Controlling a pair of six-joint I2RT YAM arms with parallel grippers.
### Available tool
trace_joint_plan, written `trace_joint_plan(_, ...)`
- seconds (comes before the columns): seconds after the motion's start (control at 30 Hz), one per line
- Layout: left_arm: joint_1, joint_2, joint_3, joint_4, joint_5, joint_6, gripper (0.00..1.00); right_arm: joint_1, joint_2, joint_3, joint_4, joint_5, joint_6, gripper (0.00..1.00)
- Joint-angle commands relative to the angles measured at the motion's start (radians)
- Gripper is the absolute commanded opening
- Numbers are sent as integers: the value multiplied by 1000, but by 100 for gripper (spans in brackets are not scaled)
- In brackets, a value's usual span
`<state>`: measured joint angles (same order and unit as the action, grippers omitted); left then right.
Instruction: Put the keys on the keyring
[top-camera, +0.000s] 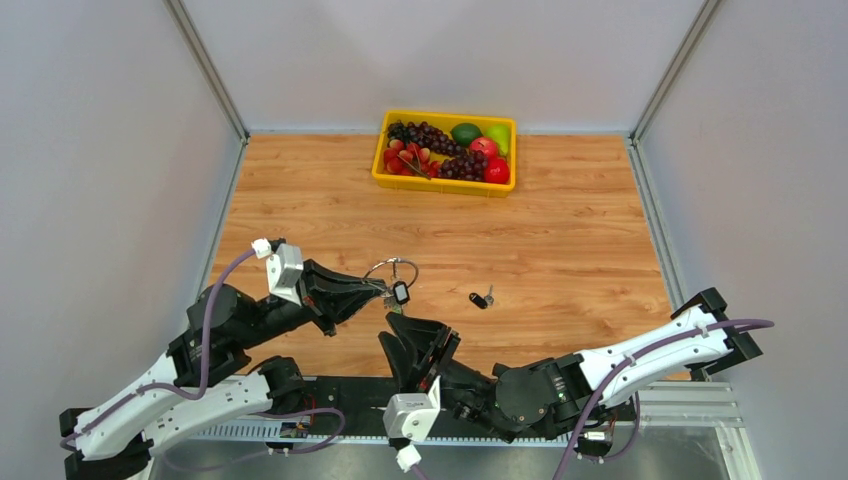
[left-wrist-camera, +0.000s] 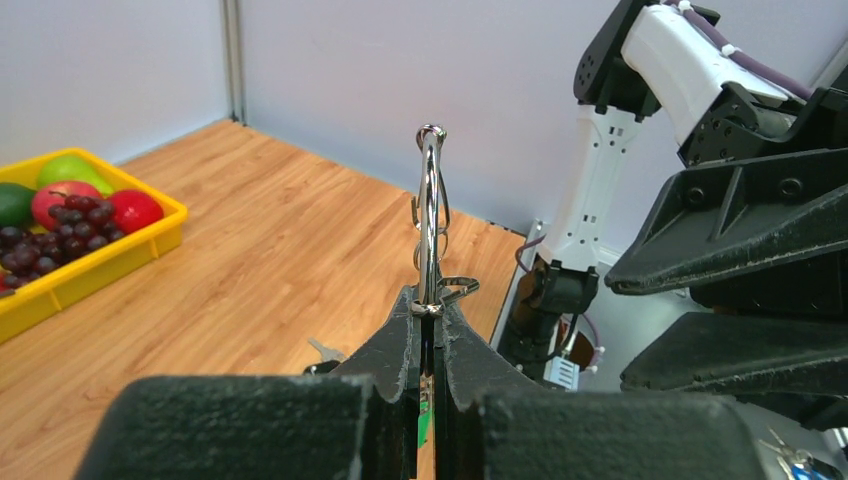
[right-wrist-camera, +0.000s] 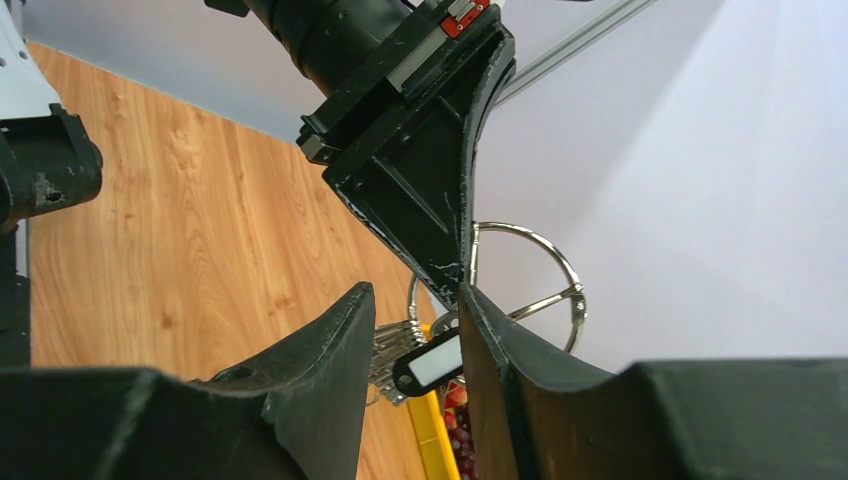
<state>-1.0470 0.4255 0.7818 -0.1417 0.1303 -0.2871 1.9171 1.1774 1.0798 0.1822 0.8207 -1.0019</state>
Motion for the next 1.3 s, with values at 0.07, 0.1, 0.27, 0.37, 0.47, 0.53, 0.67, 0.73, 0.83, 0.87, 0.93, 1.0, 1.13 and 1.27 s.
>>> trace_joint_plan(0.07,-4,-37,54,-23,37,-53,0,5,-11,48,61,13,-120,42)
trace_joint_plan(0.1,-4,-39,54,-27,42,-59,1,5,-10,51,61,10,-127,42)
trace_joint_plan(0.27,-5,-38,61,-40,74,-78,0,-14,-5,62,62,-6,-144,42)
trace_joint_plan(0.37,-4,-42,63,-44,91,-86,1,-28,0,67,62,-24,-143,41)
trace_joint_plan(0.47,-4,-46,65,-53,98,-90,0,-47,6,75,61,-56,-133,40)
trace_joint_plan(0.53,-4,-52,68,-56,99,-92,0,-58,11,79,58,-69,-126,40)
trace_joint_plan(0.67,-4,-63,70,-63,102,-93,0,-78,16,76,46,-94,-98,39)
trace_joint_plan(0.73,-4,-64,73,-67,104,-93,1,-87,16,73,37,-112,-75,39)
trace_joint_plan(0.83,-4,-63,79,-71,110,-92,0,-103,19,67,27,-127,-52,39)
trace_joint_plan(0.87,-4,-63,80,-72,112,-92,0,-107,20,66,25,-131,-47,39)
trace_joint_plan(0.93,-4,-63,83,-73,116,-93,1,-115,22,65,21,-139,-36,39)
trace_joint_plan(1.0,-4,-63,86,-74,121,-93,0,-122,25,67,15,-147,-27,39)
trace_joint_plan(1.13,-5,-64,86,-76,129,-95,0,-134,34,75,-1,-159,-9,38)
trace_joint_plan(1.27,-5,-68,86,-76,132,-94,0,-142,41,78,-11,-170,3,37)
